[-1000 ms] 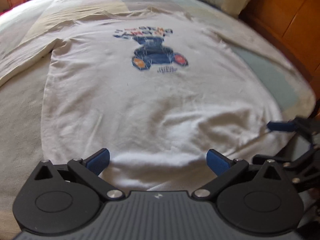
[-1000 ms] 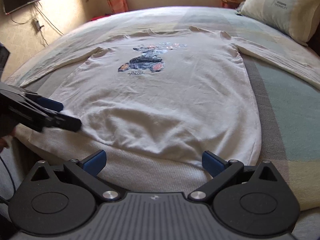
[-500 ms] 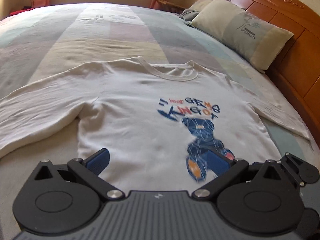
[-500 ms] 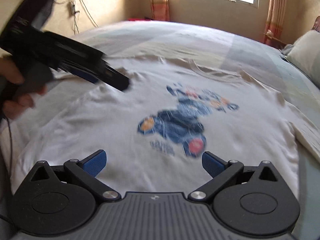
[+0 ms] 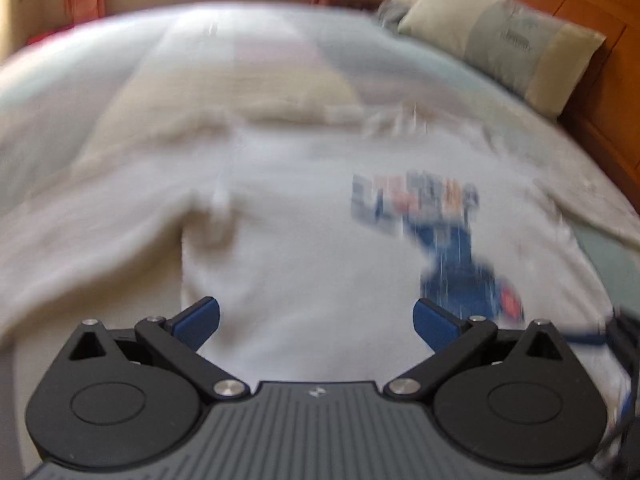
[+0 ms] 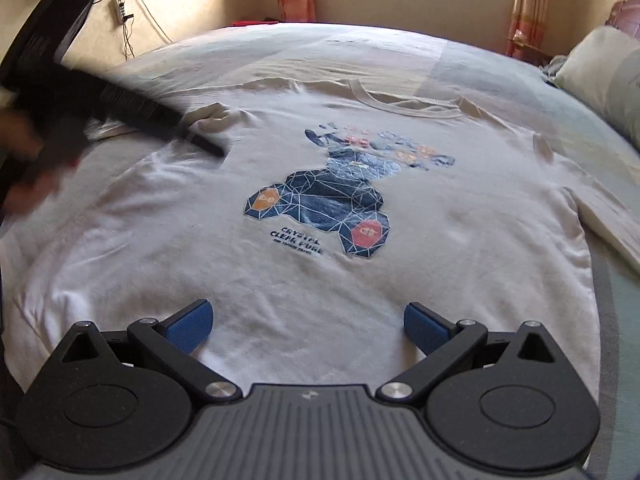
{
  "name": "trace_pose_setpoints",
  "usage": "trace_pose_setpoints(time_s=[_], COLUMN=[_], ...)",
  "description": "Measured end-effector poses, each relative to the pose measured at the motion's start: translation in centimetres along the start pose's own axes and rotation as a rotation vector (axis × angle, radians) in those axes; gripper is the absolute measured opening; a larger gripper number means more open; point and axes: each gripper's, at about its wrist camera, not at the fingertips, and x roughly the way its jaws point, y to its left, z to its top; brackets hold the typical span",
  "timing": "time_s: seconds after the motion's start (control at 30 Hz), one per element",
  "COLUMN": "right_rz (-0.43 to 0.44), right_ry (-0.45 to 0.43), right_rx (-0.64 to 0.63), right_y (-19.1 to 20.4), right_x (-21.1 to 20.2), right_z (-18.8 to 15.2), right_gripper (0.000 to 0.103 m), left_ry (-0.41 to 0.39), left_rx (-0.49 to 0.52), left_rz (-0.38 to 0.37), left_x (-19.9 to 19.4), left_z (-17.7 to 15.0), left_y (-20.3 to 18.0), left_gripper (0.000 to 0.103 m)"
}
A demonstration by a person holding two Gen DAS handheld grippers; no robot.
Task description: Fold clothes
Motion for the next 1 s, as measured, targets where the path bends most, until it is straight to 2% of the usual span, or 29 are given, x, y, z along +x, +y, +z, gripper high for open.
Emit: trace_pose_setpoints(time_s=[0.13, 0.2, 0.3, 0.37, 0.43, 0.5, 0.57, 0.67, 0.77, 0.87, 1.0], right_rz=[-0.003, -0.004, -0.003, -0.001, 0.002, 0.005, 0.003, -0.004, -0.009, -0.011, -0.013], right_ry=[0.004, 0.004, 0.007, 0.007, 0.006, 0.006, 0.006, 0.007, 0.009, 0.009, 0.007], right_rx=[-0.001, -0.002, -0.005, -0.004, 0.003, 0.011, 0.02, 0.024, 0.02, 0.018, 0.01], right_y=[0.0, -0.1, -0.1, -0.2, -0.2, -0.3, -0.3, -0.2, -0.1, 0.0, 0.1], right_x=[0.2, 0.2, 0.1, 0.1, 0.0, 0.0, -0.1, 0.1, 0.2, 0.3, 0.4], right_z=[0.1, 0.1, 0.1, 0.1, 0.1, 0.1, 0.2, 0.2, 0.3, 0.3, 0.3], right_gripper=[0.103, 0.103, 0.103, 0.103, 0.103, 0.103, 0.103, 0.103, 0.103, 0.103, 0.103], left_ry=[-0.053, -0.03, 0.038, 0.019, 0.043, 0.051, 0.041, -0.011, -0.009, 0.02, -0.006], left_rx=[0.006, 0.014, -0.037, -0.033, -0.015, -0.011, -0.022, -0.048, -0.19, -0.331, -0.362], left_rz=[0.032, 0.05, 0.061, 0.058, 0.044, 0.017, 0.021, 0.109, 0.161, 0.131, 0.067], left_x=[3.1, 5.0, 7.1, 6.6, 5.4, 3.7, 1.7, -0.7, -1.2, -0.7, -1.8], left_z=[3.7, 4.0, 2.6, 1.2, 0.9, 1.5, 2.4, 3.4, 2.7, 0.2, -3.3], left_y=[0.2, 0.3, 1.2, 1.1, 0.6, 1.0, 2.2, 5.8, 11.0, 14.7, 15.2], left_gripper=[0.102, 0.102, 0.102, 0.102, 0.102, 0.102, 0.102, 0.102, 0.102, 0.102, 0.102])
